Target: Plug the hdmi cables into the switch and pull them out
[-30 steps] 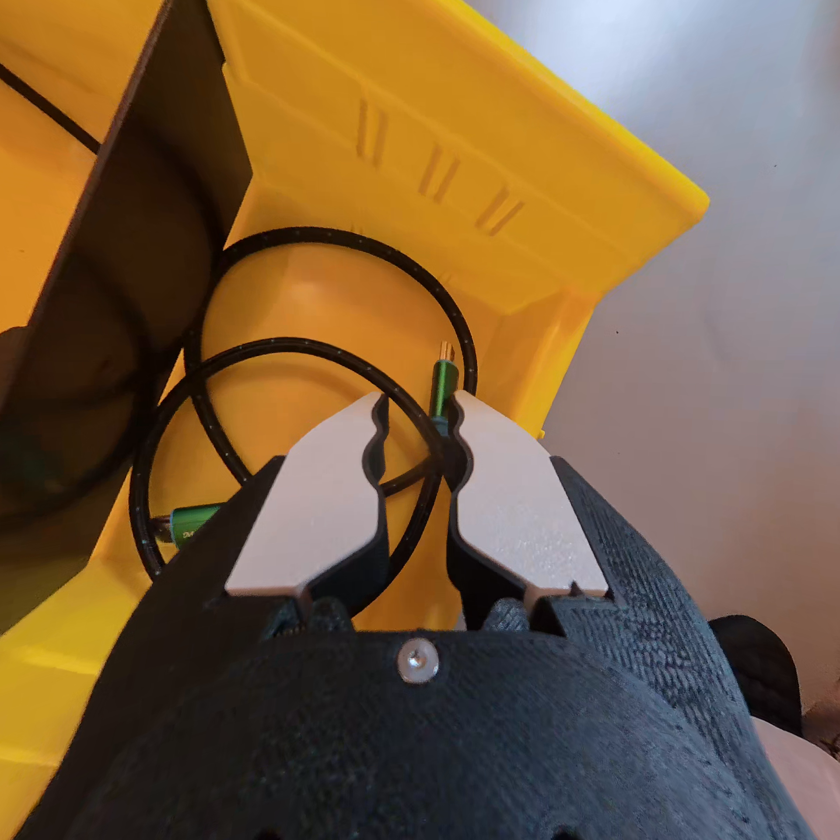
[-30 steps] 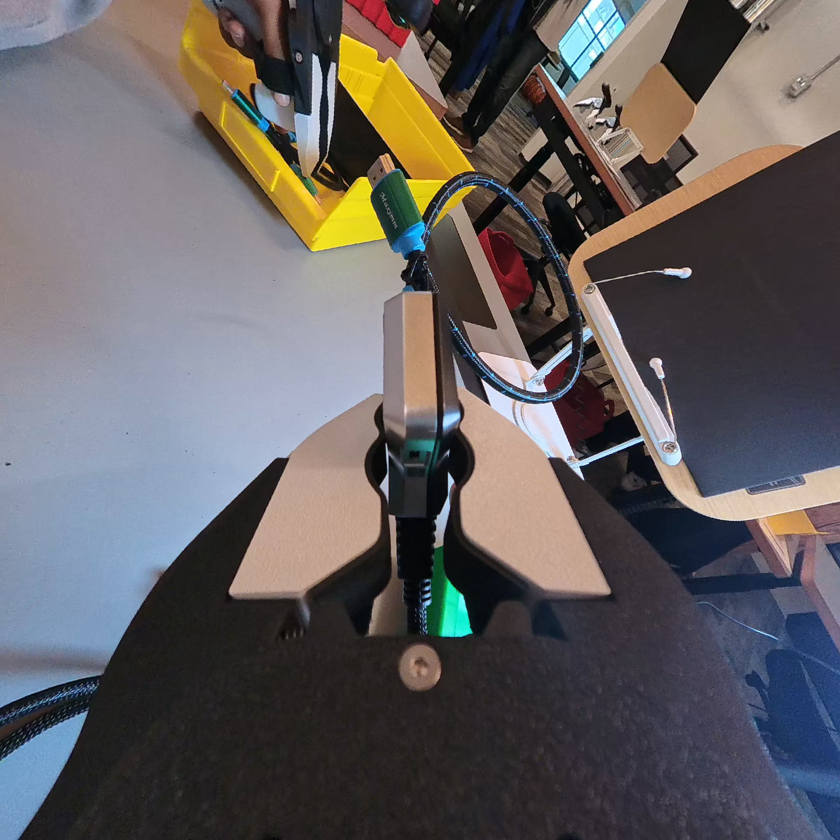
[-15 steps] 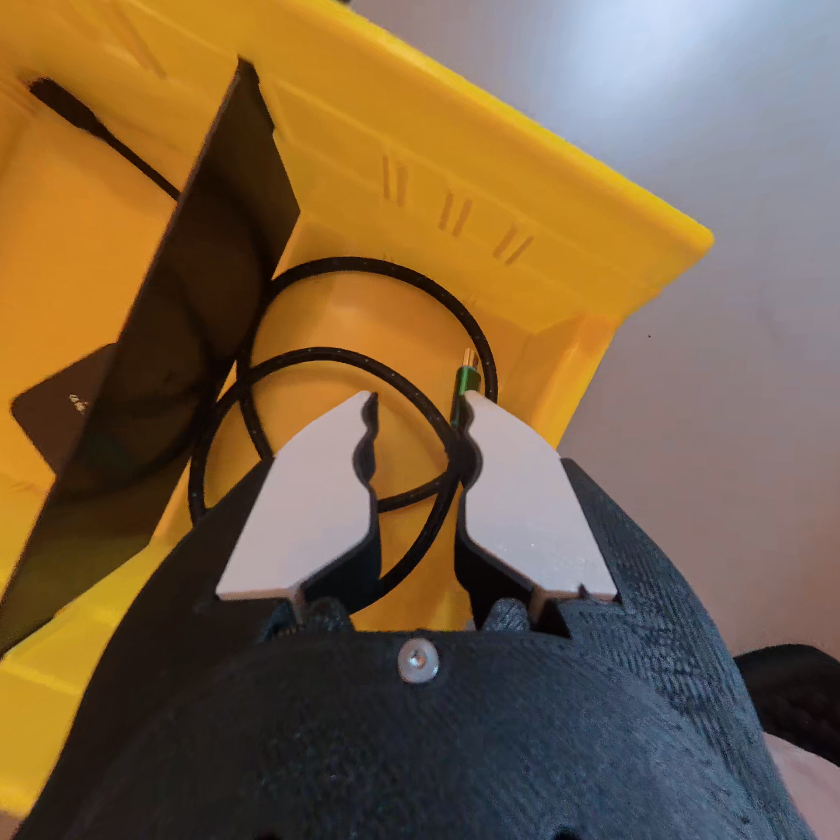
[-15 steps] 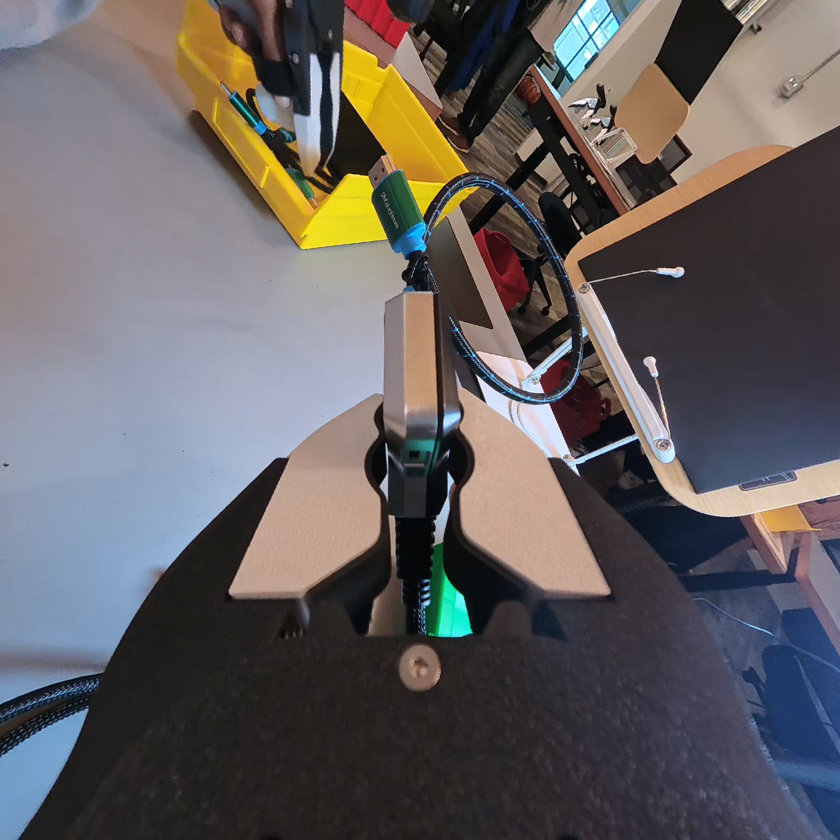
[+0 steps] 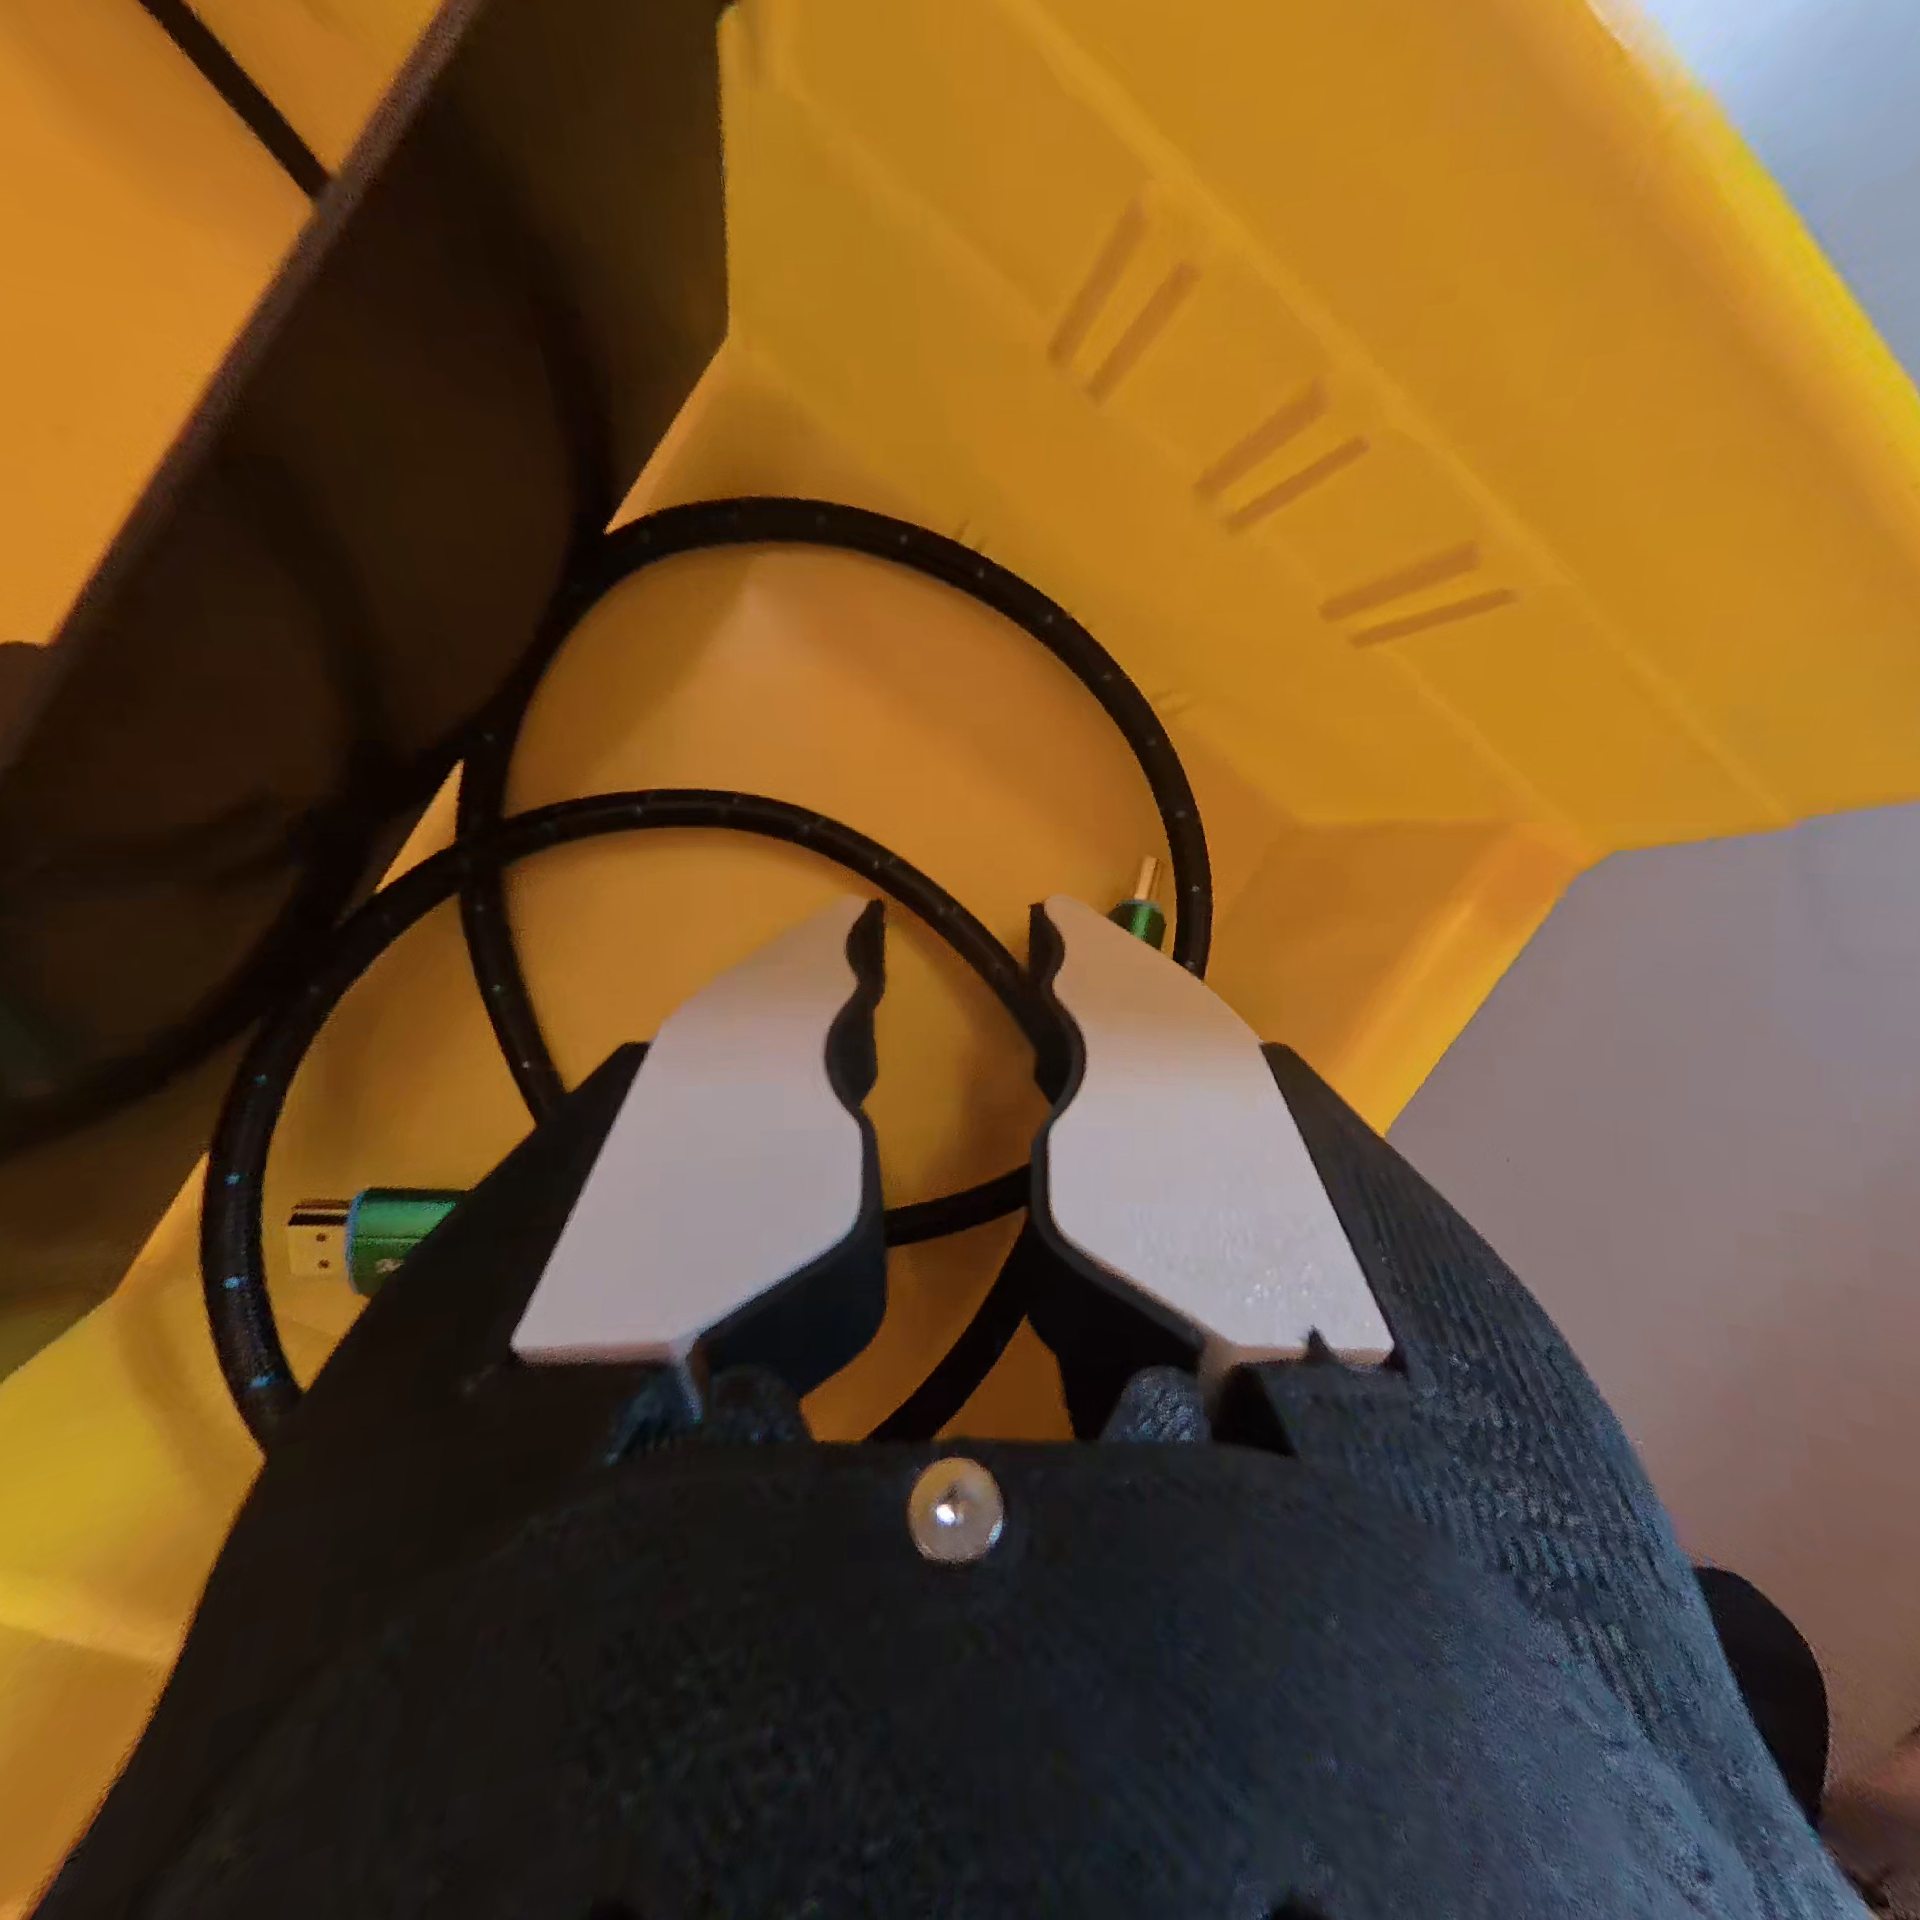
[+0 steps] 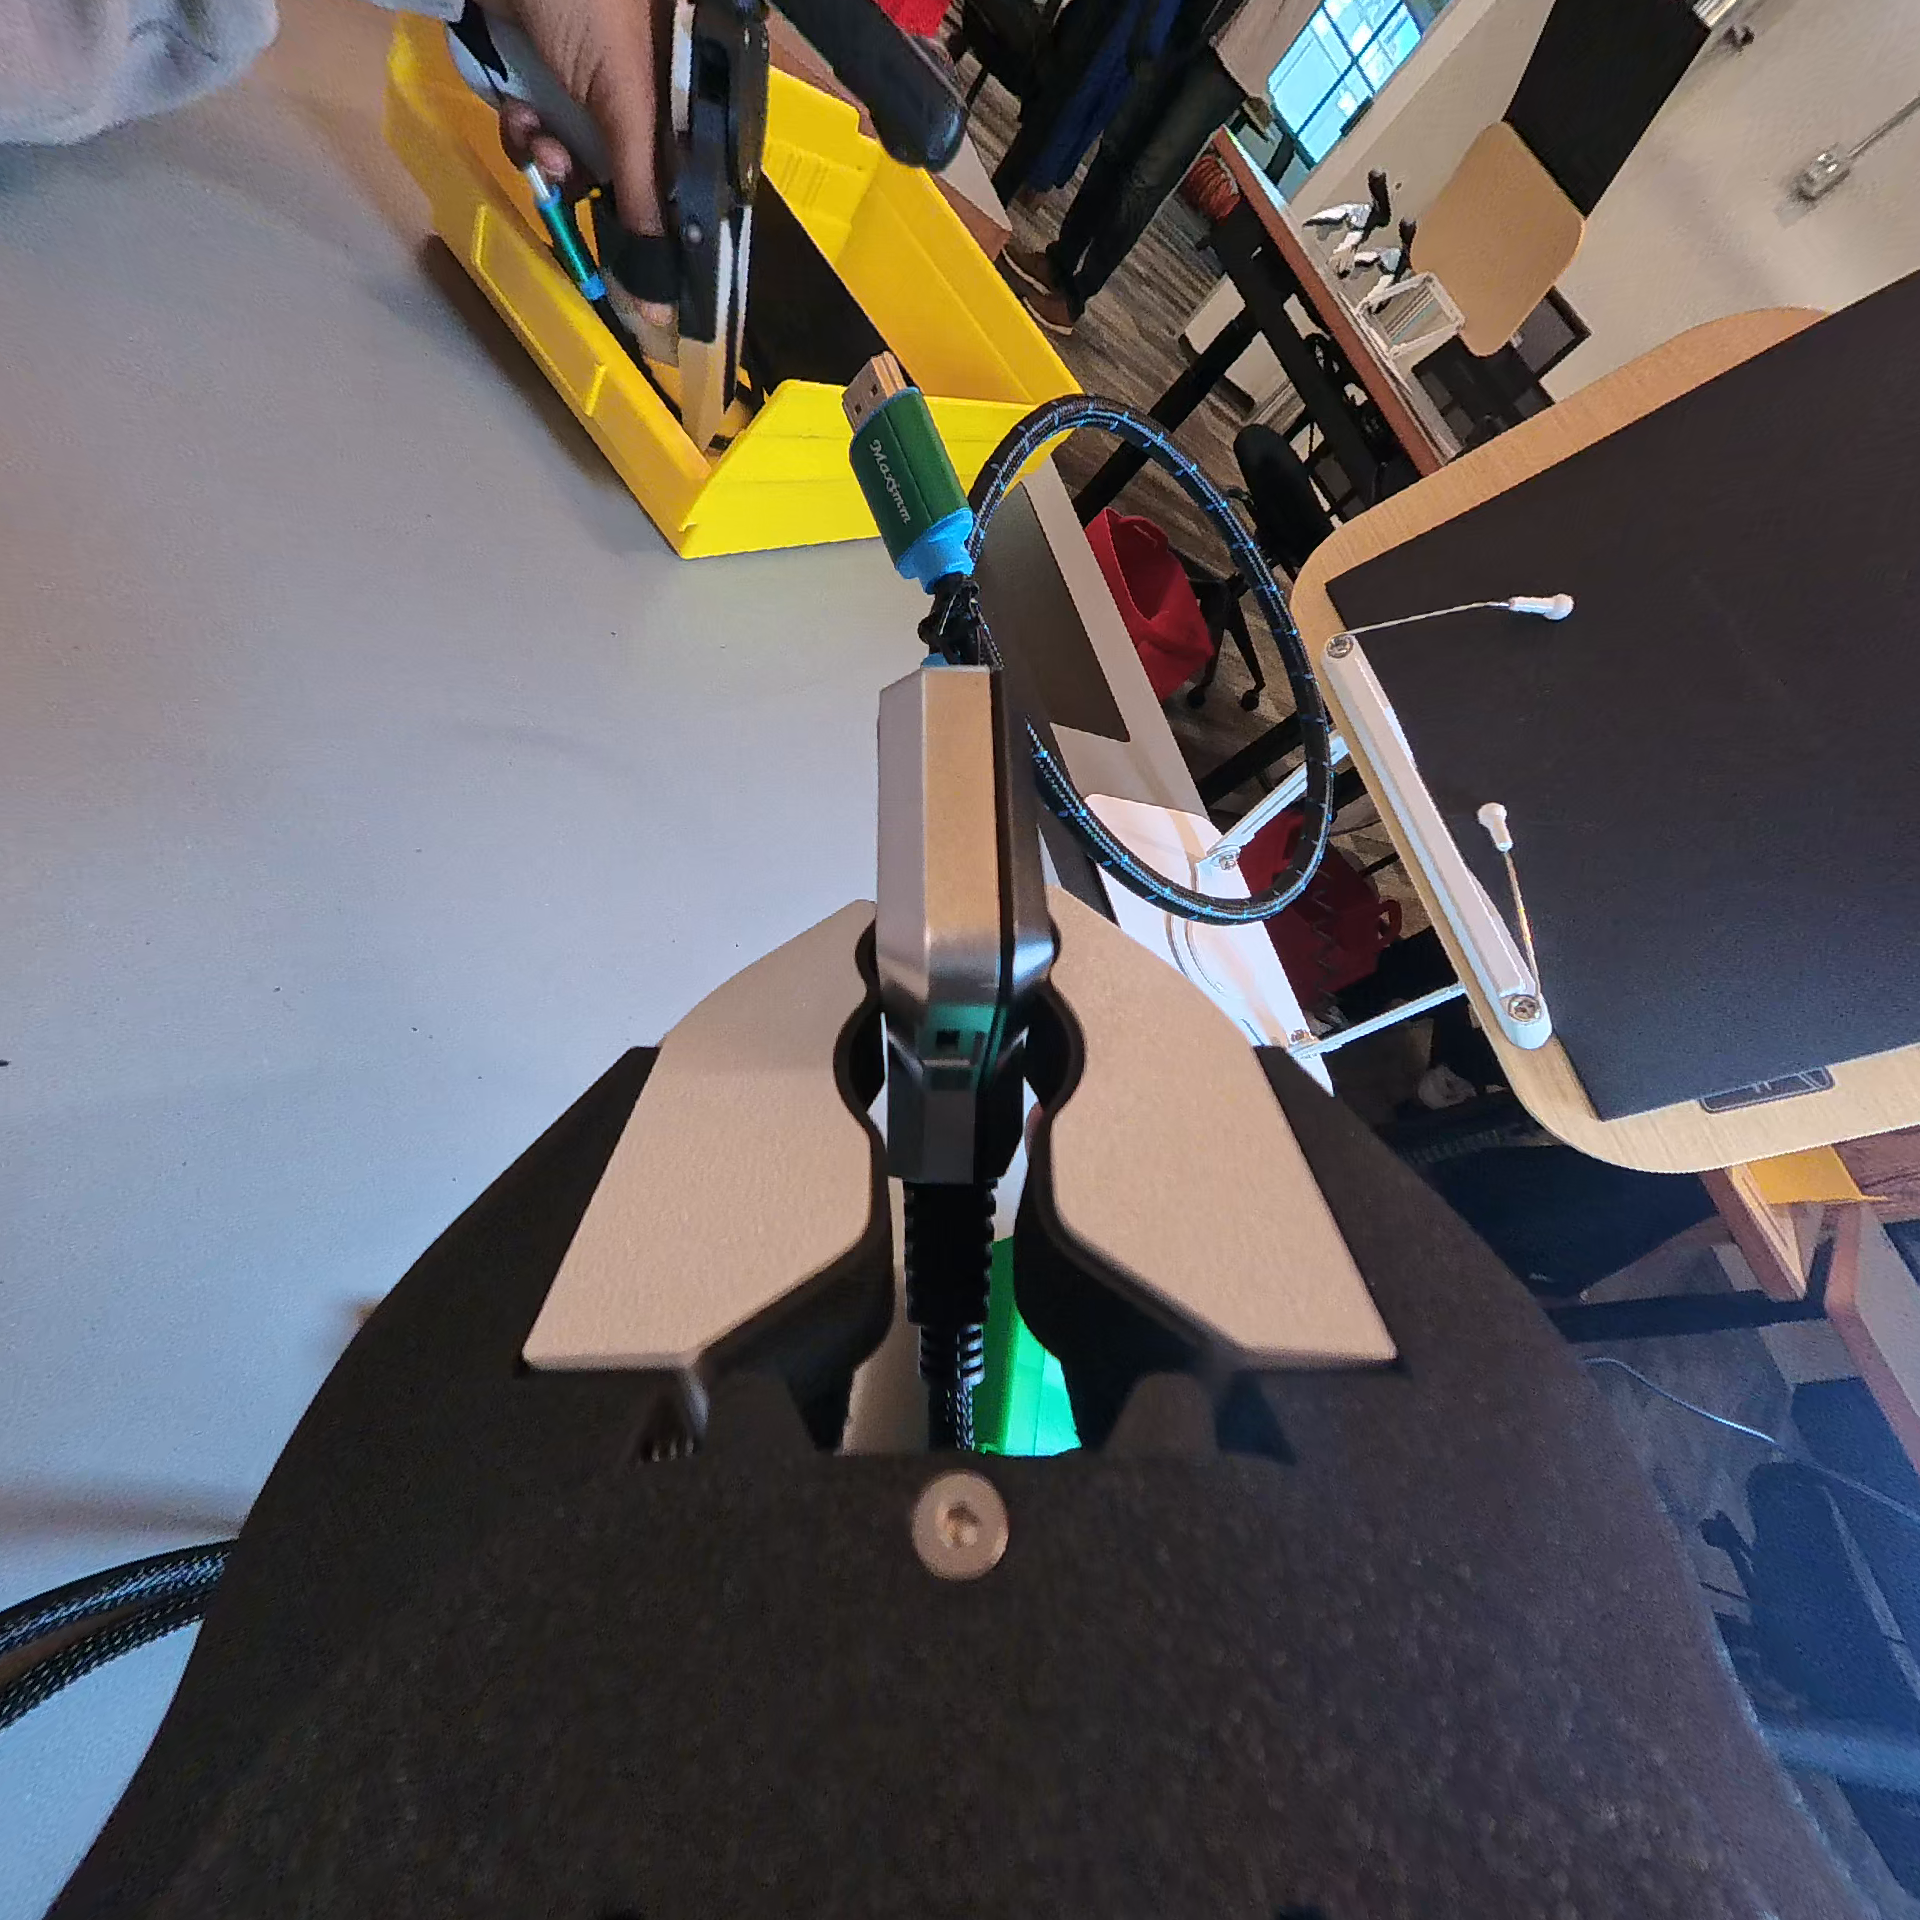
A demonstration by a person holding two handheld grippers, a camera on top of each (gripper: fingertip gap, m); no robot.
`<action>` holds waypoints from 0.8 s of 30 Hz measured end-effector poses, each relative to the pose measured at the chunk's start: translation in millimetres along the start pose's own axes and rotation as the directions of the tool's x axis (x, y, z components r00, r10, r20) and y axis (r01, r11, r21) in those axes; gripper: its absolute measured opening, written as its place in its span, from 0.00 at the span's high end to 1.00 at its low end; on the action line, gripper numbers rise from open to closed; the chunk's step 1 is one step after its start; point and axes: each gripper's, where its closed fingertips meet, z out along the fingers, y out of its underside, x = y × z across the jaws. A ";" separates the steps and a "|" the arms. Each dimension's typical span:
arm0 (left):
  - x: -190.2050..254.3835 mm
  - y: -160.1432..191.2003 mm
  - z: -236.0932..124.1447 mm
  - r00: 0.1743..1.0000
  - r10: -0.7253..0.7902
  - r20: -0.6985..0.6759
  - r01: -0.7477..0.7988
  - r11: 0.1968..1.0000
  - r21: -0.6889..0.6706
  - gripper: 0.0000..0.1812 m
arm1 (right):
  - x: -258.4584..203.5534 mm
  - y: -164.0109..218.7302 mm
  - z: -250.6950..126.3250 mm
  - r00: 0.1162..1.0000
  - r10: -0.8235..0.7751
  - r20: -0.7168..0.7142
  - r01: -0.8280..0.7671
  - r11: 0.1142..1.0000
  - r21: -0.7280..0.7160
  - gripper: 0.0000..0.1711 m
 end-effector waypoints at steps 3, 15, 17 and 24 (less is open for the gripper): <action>-2.0 0.1 4.2 0.998 0.045 0.037 -0.044 0.999 -0.024 0.92 | 0.0 0.7 0.4 1.000 -0.001 -0.001 0.001 1.000 -0.005 0.87; 42.0 -43.8 -107.3 0.970 0.238 0.037 -0.235 0.898 0.371 0.94 | 9.7 -2.0 -7.2 0.999 0.005 -0.033 -0.004 1.000 0.012 0.87; 69.5 -52.3 -132.5 0.939 0.338 0.066 -0.331 0.832 0.446 0.96 | 10.7 -2.8 -8.1 0.999 0.005 -0.037 -0.004 1.000 0.015 0.87; 207.2 -62.0 -144.5 0.704 0.710 0.007 -0.591 0.580 0.560 0.96 | 22.7 -1.7 -17.0 0.997 0.011 -0.082 -0.010 1.000 0.008 0.87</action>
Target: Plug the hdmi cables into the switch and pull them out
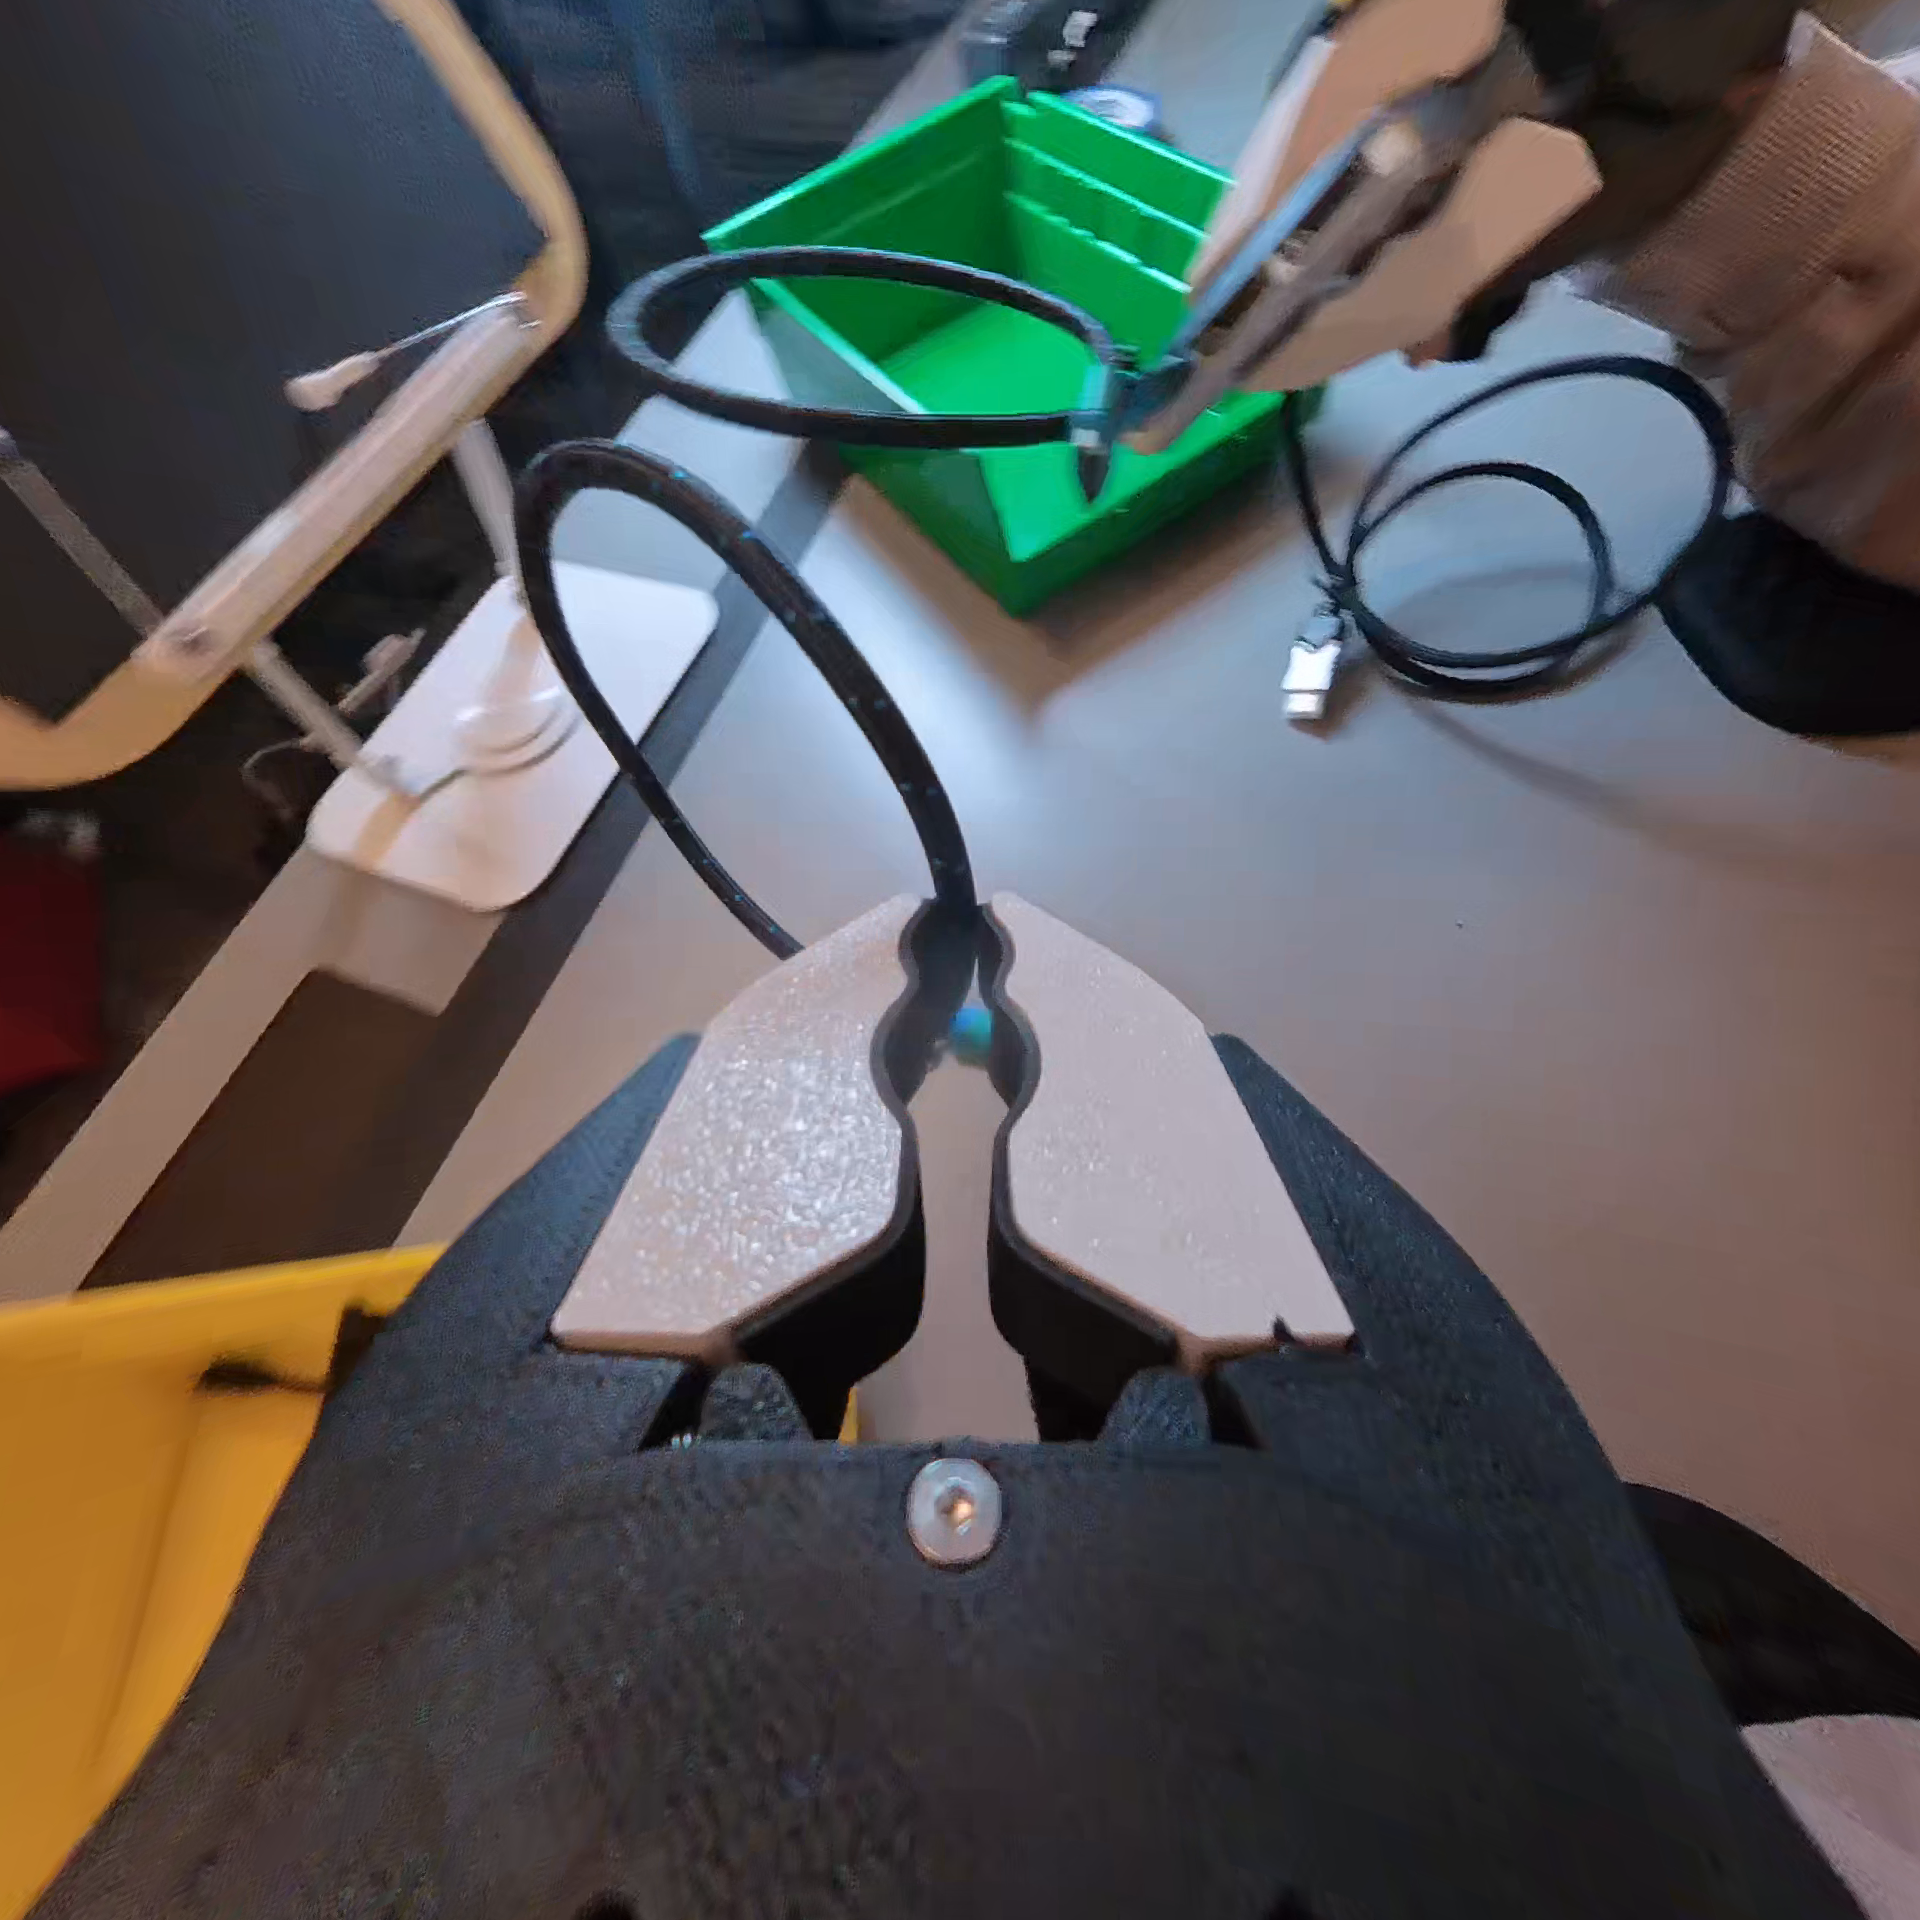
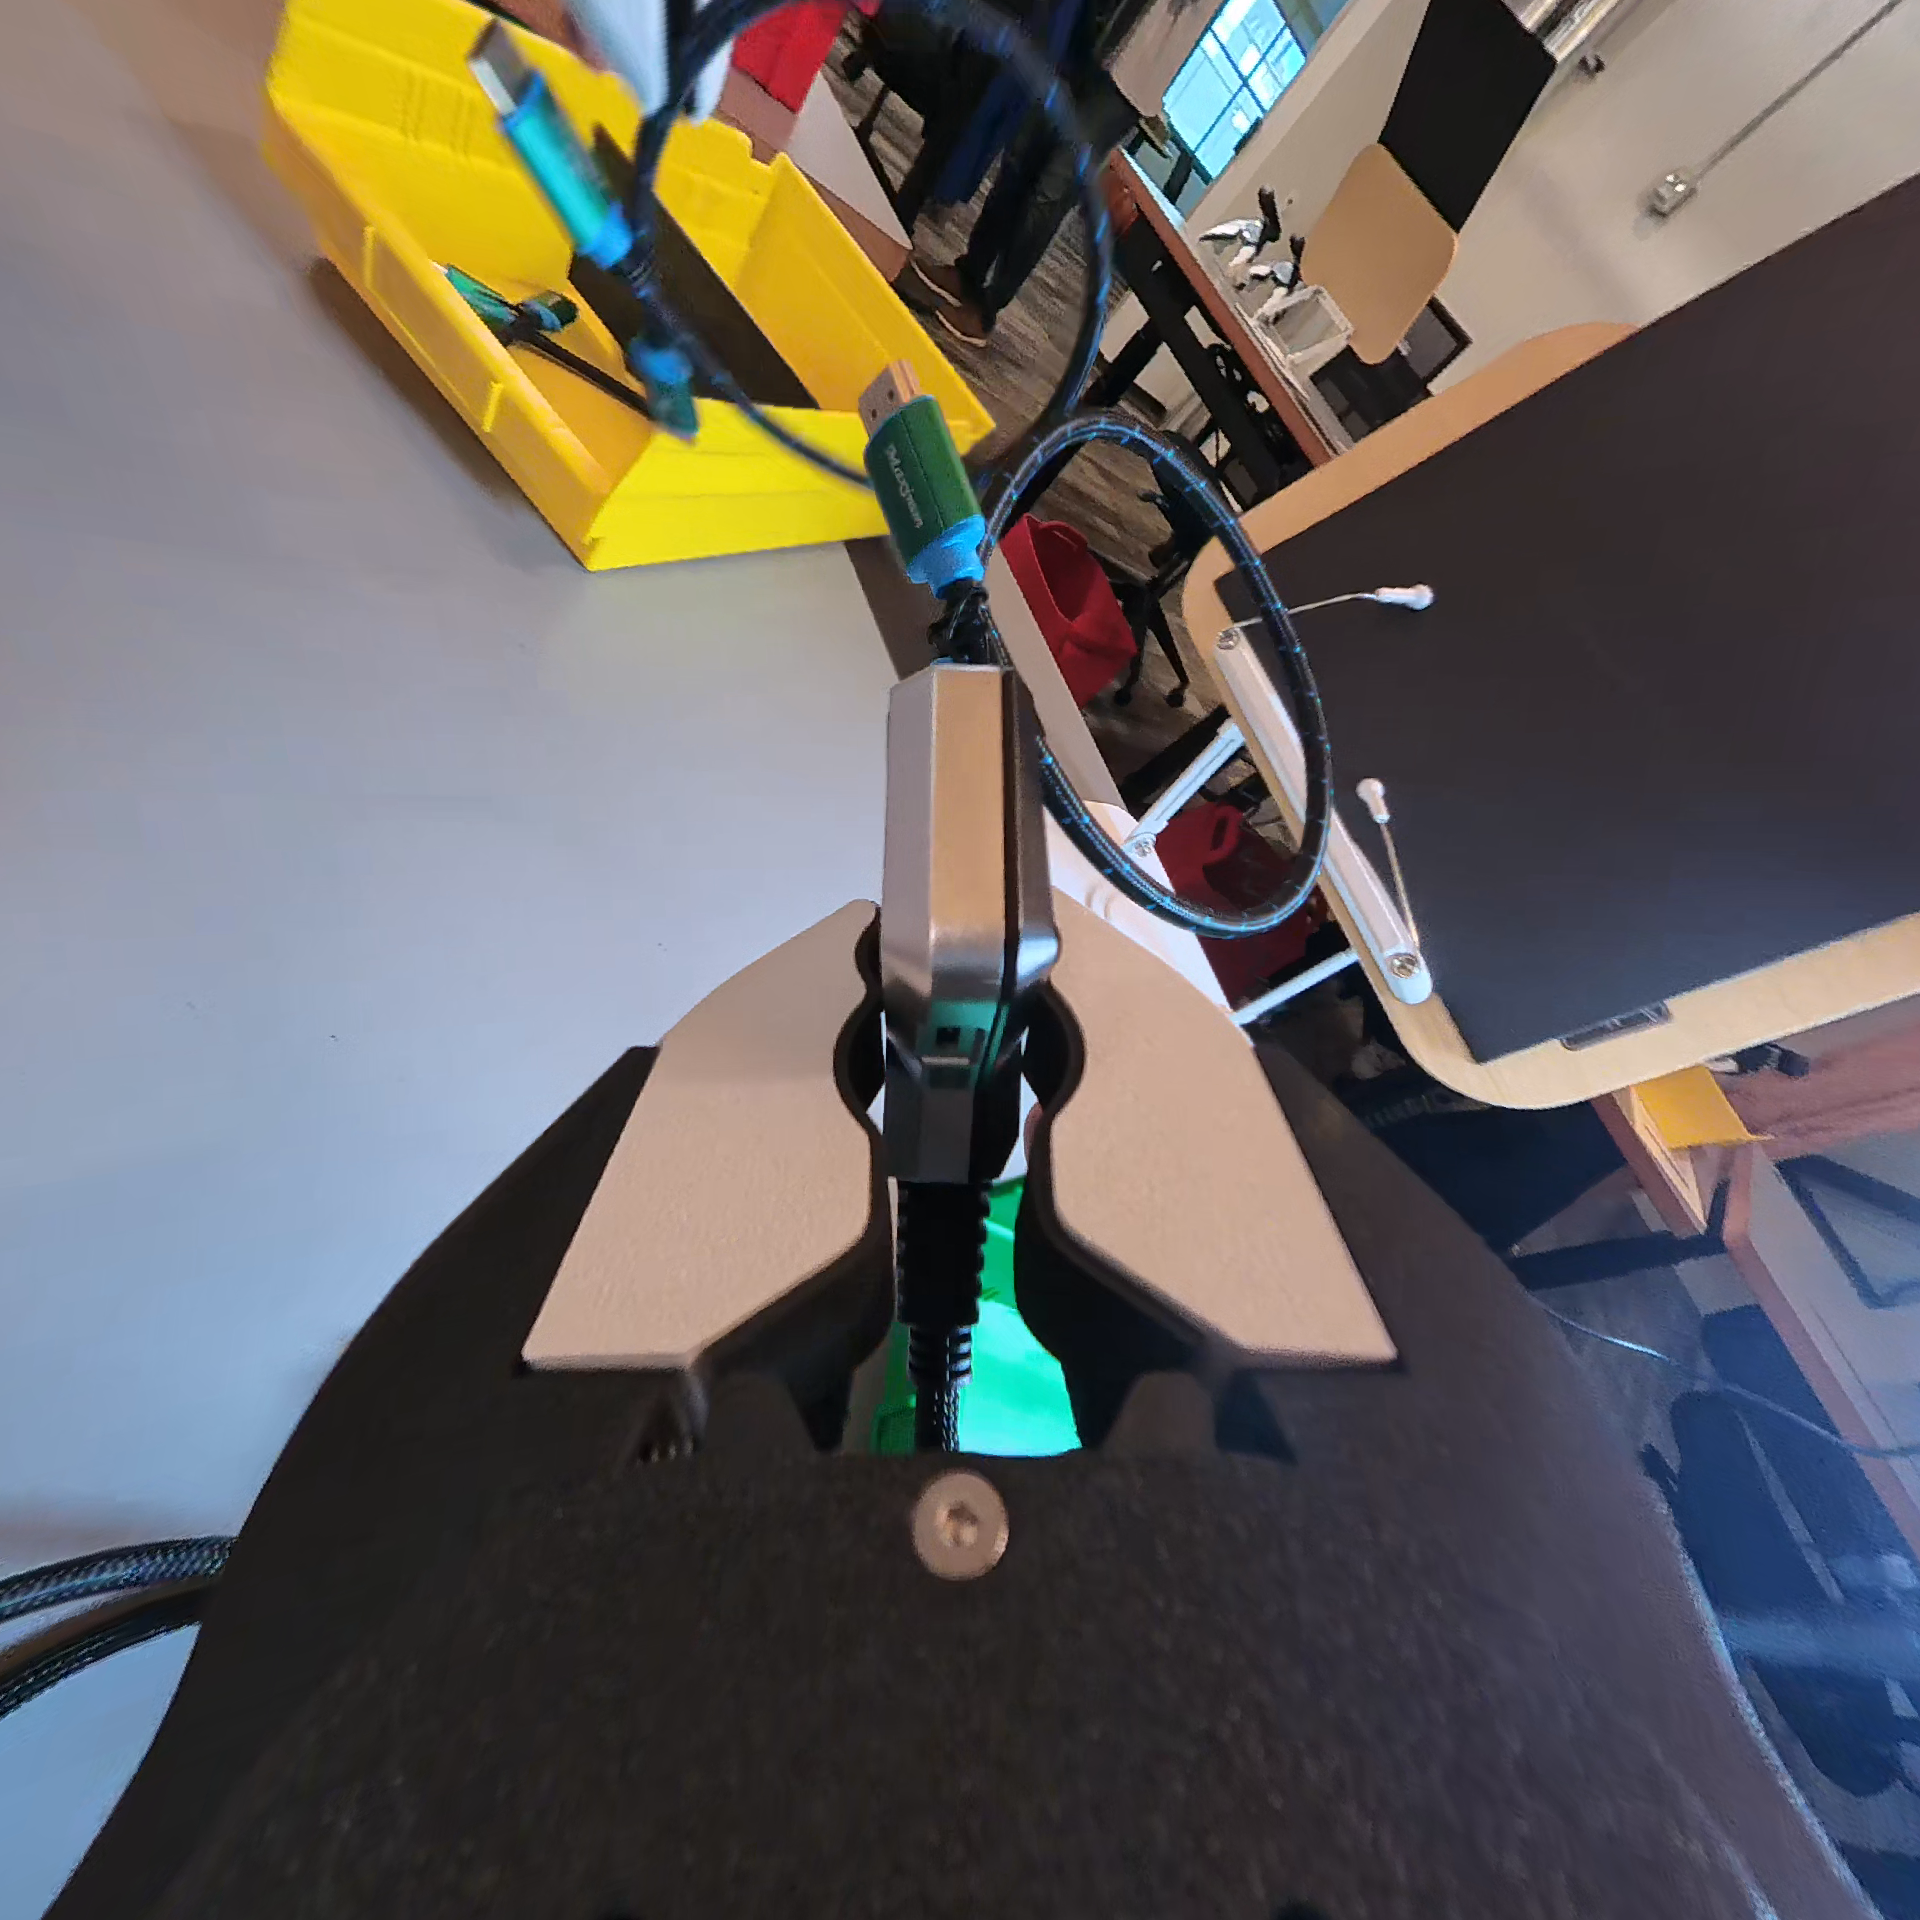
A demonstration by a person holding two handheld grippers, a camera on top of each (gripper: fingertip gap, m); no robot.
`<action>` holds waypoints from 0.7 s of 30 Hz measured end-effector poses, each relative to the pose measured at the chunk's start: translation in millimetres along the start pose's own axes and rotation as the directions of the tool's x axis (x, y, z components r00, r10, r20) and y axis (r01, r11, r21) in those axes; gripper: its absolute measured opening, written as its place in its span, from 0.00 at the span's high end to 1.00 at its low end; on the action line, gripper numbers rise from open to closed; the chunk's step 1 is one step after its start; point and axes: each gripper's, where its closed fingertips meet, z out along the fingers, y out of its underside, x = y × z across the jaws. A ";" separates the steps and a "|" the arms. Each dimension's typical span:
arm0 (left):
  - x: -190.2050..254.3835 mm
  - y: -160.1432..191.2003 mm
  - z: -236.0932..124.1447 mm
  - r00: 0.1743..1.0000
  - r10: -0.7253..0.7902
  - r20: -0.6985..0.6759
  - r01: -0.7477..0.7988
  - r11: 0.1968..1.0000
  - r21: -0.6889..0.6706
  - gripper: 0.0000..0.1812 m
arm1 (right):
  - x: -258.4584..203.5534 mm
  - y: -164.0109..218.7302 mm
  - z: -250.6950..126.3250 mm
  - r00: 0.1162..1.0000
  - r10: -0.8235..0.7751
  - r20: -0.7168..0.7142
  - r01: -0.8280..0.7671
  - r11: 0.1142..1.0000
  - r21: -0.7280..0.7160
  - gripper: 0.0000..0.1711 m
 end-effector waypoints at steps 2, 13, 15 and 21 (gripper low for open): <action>25.5 -4.1 27.0 0.991 0.039 -0.125 -0.040 0.999 -0.007 0.96 | 7.5 2.7 -4.6 1.000 0.002 -0.027 -0.003 1.000 -0.011 0.87; 123.0 6.8 113.4 0.763 -0.046 -0.645 0.047 0.999 -0.015 0.96 | 41.7 14.0 -30.3 0.991 0.064 -0.122 -0.064 0.998 0.002 0.87; 104.1 21.8 127.3 0.782 -0.152 -0.605 0.136 0.988 -0.072 0.96 | 42.7 14.5 -31.6 0.990 0.066 -0.125 -0.066 0.998 0.001 0.87; 63.3 53.2 141.4 0.823 -0.339 -0.456 0.275 0.940 -0.202 0.94 | 41.8 17.5 -28.1 0.990 0.073 -0.118 -0.074 0.997 -0.003 0.87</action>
